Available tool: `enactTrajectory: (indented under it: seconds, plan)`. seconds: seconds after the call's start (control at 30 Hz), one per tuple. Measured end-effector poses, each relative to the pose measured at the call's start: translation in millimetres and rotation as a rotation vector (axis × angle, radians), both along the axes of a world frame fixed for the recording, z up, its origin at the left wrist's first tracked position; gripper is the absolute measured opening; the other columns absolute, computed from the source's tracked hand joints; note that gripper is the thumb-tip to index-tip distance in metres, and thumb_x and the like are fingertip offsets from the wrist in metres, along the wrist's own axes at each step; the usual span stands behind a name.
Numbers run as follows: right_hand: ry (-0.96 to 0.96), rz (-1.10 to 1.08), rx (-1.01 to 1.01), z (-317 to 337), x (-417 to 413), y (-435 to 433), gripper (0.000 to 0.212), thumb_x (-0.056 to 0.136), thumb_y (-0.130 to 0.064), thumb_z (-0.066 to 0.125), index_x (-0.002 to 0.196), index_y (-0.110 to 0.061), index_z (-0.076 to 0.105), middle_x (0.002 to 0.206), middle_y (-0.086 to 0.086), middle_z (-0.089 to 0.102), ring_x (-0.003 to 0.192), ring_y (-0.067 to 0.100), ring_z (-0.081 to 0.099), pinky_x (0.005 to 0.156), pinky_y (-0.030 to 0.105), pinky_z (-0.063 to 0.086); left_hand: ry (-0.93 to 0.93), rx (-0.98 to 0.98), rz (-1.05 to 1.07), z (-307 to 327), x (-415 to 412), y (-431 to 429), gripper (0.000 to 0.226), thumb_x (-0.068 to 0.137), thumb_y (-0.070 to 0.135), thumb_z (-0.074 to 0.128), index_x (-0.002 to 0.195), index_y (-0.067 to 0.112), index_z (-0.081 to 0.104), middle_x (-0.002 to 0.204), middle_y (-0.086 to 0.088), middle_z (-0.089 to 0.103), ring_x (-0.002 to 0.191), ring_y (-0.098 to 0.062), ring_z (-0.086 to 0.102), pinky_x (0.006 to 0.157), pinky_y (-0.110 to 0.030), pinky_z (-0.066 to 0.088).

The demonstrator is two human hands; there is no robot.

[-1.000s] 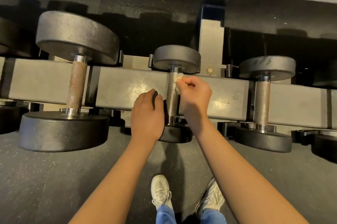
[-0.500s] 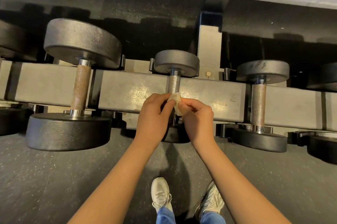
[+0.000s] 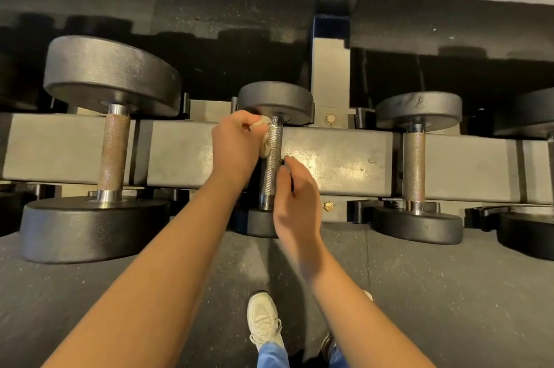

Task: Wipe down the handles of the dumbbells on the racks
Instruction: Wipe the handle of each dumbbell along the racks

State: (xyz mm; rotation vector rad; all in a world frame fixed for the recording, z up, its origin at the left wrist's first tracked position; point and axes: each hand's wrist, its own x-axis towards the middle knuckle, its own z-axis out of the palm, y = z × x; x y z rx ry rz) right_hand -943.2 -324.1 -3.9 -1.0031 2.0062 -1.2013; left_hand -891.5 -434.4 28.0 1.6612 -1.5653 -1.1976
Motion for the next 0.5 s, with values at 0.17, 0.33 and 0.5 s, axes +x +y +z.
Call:
enactTrajectory:
  seconds: [0.17,0.33,0.5]
  plan:
    - [0.008,-0.039,0.000,4,-1,1,0.027,0.095,-0.026,0.029,0.073,-0.024,0.045,0.069,-0.008,0.050,0.072,0.017,0.050,0.061,0.028,0.035,-0.074,-0.006,-0.098,-5,14,28,0.022,0.089,0.020,0.066,0.068,0.015,0.065,0.058,0.008,0.058,0.051,-0.001,0.047,0.053,-0.017,0.040]
    - [-0.016,-0.085,0.028,8,2,2,0.030,0.096,-0.024,0.029,0.081,-0.027,0.055,0.072,-0.008,0.058,0.075,0.017,0.057,0.067,0.040,0.048,-0.078,0.099,-0.216,-3,38,55,0.026,0.088,0.013,0.066,0.063,0.019,0.062,0.052,0.011,0.060,0.049,0.001,0.052,0.054,-0.011,0.038]
    - [-0.025,-0.137,0.014,17,3,3,0.029,0.098,-0.017,0.033,0.086,-0.035,0.053,0.074,-0.015,0.058,0.077,0.004,0.057,0.073,0.036,0.050,-0.128,-0.003,-0.144,-1,24,41,0.021,0.089,0.013,0.066,0.069,0.020,0.061,0.064,0.008,0.061,0.058,-0.002,0.054,0.054,-0.007,0.039]
